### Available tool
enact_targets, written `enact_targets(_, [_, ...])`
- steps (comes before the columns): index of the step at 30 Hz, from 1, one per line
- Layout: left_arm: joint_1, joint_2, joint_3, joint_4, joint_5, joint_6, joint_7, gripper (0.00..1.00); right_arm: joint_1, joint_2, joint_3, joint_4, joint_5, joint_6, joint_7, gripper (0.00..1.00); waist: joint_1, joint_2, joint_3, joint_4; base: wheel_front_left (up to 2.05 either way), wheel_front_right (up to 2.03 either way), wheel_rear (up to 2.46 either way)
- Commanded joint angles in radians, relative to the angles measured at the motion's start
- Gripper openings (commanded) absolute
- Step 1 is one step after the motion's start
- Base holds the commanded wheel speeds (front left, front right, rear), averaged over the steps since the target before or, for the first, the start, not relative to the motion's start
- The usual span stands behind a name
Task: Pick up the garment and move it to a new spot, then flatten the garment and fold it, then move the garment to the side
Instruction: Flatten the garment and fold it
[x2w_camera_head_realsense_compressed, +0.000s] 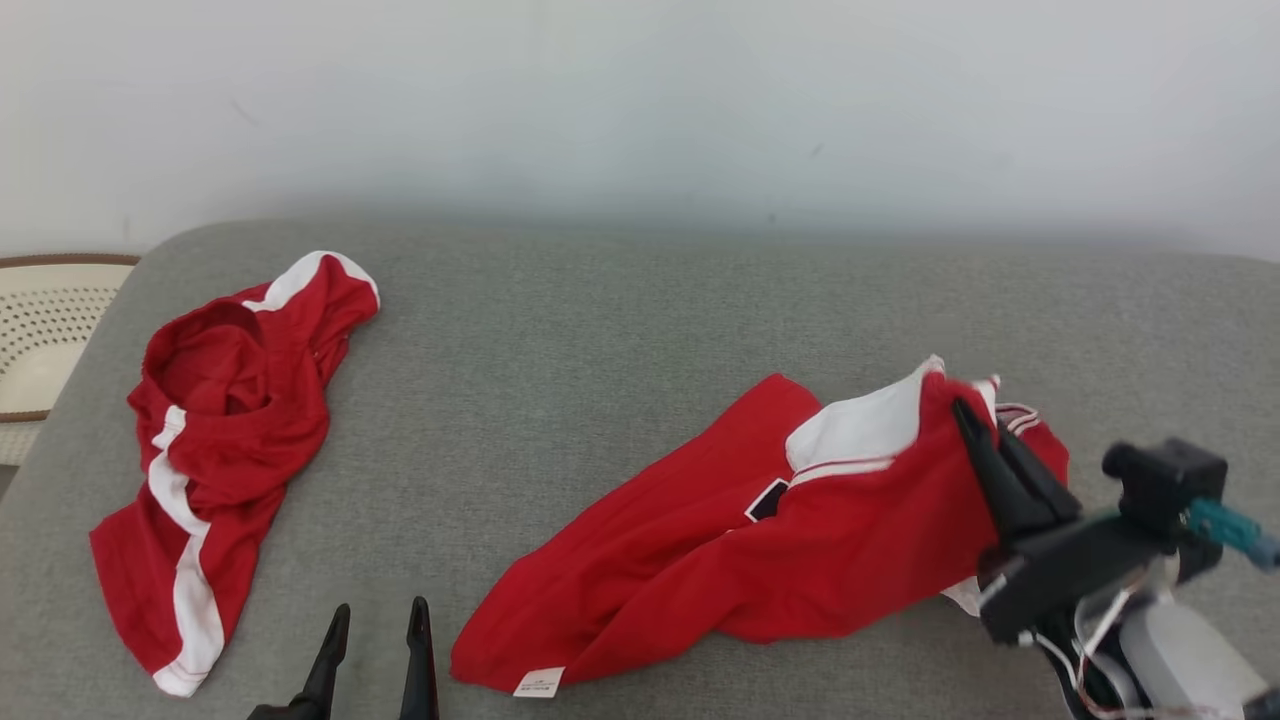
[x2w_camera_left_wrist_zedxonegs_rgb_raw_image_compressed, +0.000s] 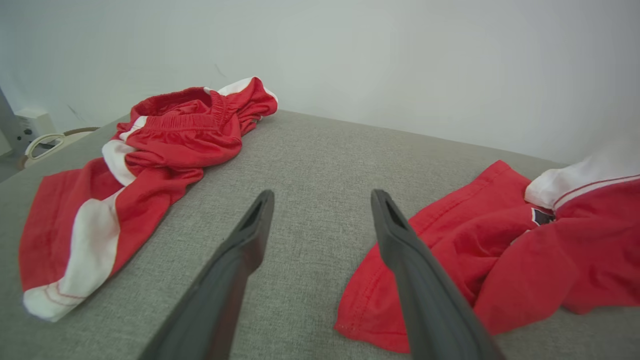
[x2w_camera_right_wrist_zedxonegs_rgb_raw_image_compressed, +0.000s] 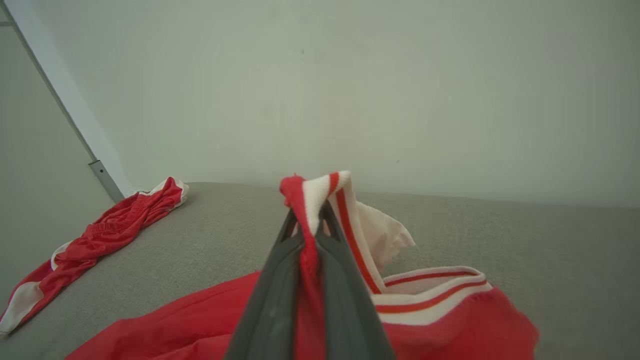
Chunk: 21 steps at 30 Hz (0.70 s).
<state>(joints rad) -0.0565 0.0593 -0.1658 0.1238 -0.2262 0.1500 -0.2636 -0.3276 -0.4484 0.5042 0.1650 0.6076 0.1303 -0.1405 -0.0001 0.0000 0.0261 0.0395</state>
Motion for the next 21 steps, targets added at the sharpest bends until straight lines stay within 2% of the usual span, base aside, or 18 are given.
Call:
enact_targets(1, [0.012,0.002,0.003,0.002,0.010,-0.004,-0.002,1.00,0.037,-0.004,-0.010,-0.016,-0.007,0.001,0.005,0.00,0.0001,0.0000,0.007,-0.016,0.00,0.00,0.00])
enact_targets(6, [0.001,0.000,0.009,0.004,0.008,-0.007,-0.002,1.00,0.198,0.012,-0.065,-0.090,-0.029,0.001,0.019,0.00,0.0001,0.0000,0.018,-0.038,0.00,0.00,0.00])
enact_targets(11, [-0.001,-0.002,0.007,0.010,0.012,-0.011,-0.002,1.00,0.315,0.028,-0.109,-0.089,-0.077,0.001,0.018,0.00,0.0001,0.0000,0.022,-0.049,0.00,0.00,0.00])
enact_targets(20, [-0.007,-0.005,0.010,0.022,0.013,-0.019,-0.002,1.00,0.389,0.034,-0.161,-0.033,-0.117,0.001,0.024,0.00,0.0001,0.0000,0.019,-0.055,0.00,0.00,0.00])
enact_targets(21, [-0.007,-0.005,0.011,0.023,0.013,-0.020,-0.002,1.00,0.394,0.040,-0.169,-0.026,-0.111,0.001,0.030,0.02,0.0001,0.0000,0.019,-0.055,0.00,0.00,0.00])
